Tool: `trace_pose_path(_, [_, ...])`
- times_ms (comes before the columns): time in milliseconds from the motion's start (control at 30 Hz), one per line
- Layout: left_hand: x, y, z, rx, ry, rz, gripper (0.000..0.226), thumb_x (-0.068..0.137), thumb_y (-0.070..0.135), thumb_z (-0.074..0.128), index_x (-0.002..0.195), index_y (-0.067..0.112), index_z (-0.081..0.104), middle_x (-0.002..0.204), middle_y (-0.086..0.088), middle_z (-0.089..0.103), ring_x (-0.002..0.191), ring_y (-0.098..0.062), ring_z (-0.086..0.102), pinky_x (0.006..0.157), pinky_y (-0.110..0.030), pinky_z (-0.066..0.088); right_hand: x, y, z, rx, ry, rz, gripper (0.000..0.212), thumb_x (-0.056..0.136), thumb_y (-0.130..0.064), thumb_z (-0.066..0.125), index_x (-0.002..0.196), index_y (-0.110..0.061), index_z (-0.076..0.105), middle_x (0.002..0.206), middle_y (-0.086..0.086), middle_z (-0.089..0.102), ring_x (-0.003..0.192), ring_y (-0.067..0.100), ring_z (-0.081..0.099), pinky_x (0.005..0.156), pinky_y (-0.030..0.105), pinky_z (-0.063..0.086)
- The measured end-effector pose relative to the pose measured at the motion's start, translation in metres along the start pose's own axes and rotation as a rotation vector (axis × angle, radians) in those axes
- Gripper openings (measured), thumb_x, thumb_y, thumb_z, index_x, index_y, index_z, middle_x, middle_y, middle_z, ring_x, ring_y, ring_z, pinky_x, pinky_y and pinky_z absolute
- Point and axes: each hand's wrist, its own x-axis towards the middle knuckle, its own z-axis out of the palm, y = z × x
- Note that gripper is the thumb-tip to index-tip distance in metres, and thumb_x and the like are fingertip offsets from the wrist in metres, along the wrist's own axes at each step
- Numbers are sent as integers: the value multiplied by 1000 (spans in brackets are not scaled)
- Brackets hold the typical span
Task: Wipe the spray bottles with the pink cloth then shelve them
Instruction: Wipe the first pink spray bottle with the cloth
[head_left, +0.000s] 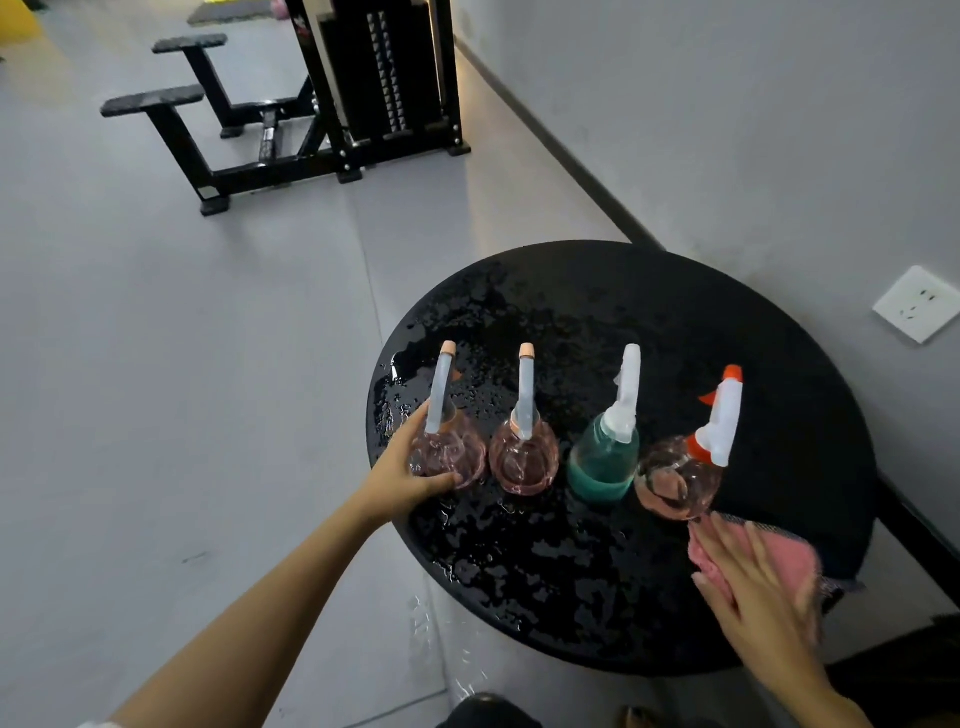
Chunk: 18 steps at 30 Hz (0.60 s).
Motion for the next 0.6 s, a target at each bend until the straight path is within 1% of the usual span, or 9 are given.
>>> trace_pose_path(67, [5, 0, -1, -18, -55, -1, 100, 71, 14, 87, 151, 32, 30, 142, 0, 50, 122, -9, 54, 108, -42, 45, -3, -1, 6, 64, 46, -2, 53, 96, -36, 52, 143, -50, 30, 157, -23, 20, 149, 7, 2, 113, 67, -9])
trace_pose_path(167, [6, -6, -5, -42, -137, -36, 101, 64, 18, 89, 147, 37, 34, 135, -1, 59, 121, -16, 61, 109, -43, 45, -5, -6, 11, 183, 111, 10, 48, 95, -17, 59, 135, -42, 49, 148, -25, 39, 147, 8, 17, 115, 64, -6])
trace_pose_path(233, [5, -10, -4, -65, -164, -57, 99, 65, 17, 90, 146, 37, 37, 132, -1, 63, 120, -18, 62, 108, -40, 46, -7, -8, 14, 256, 167, -27, 35, 96, -24, 57, 129, -35, 59, 135, -43, 43, 145, 5, 25, 117, 60, -2])
trace_pose_path(333, [3, -8, 1, -90, -153, -56, 87, 69, 9, 88, 140, 32, 43, 128, 0, 64, 115, -13, 64, 99, -24, 51, -14, -20, 9, 394, 182, -86, 26, 96, -51, 40, 109, -54, 63, 120, -57, 42, 137, -3, 34, 121, 50, 8])
trace_pose_path(400, [0, -7, 1, -116, -139, -57, 79, 69, 10, 88, 133, 31, 48, 124, 0, 66, 112, -12, 65, 98, -25, 51, -17, -34, -3, 582, 136, -35, 25, 94, -55, 40, 100, -67, 61, 113, -50, 54, 130, 1, 46, 119, 35, 21])
trace_pose_path(467, [-4, -8, -1, -136, -106, -56, 79, 63, 28, 93, 130, 37, 52, 125, 1, 65, 117, -19, 62, 103, -37, 49, -18, -48, -14, 771, 77, 13, 26, 96, -42, 48, 95, -57, 69, 109, -31, 68, 122, 5, 56, 108, 16, 35])
trace_pose_path(500, [-6, -8, -3, -161, -87, -60, 81, 57, 37, 93, 128, 39, 53, 126, 1, 64, 119, -21, 61, 105, -42, 48, -19, -54, -19, 864, 38, 17, 21, 94, -46, 53, 96, -45, 74, 109, -19, 72, 119, 8, 60, 103, 13, 41])
trace_pose_path(567, [-12, -5, -7, -221, -58, -55, 83, 51, 45, 93, 125, 40, 55, 128, -1, 63, 120, -22, 60, 104, -46, 49, -19, -62, -30, 1035, 22, 45, 46, 88, -58, 60, 100, -17, 75, 108, 3, 75, 113, 20, 66, 98, 24, 50])
trace_pose_path(600, [-16, -2, -8, -250, -48, -48, 83, 50, 46, 93, 124, 39, 56, 127, -4, 63, 120, -23, 61, 103, -46, 50, -20, -68, -37, 1107, 0, 91, 47, 89, -53, 61, 100, -9, 73, 104, 7, 76, 108, 26, 68, 93, 29, 55])
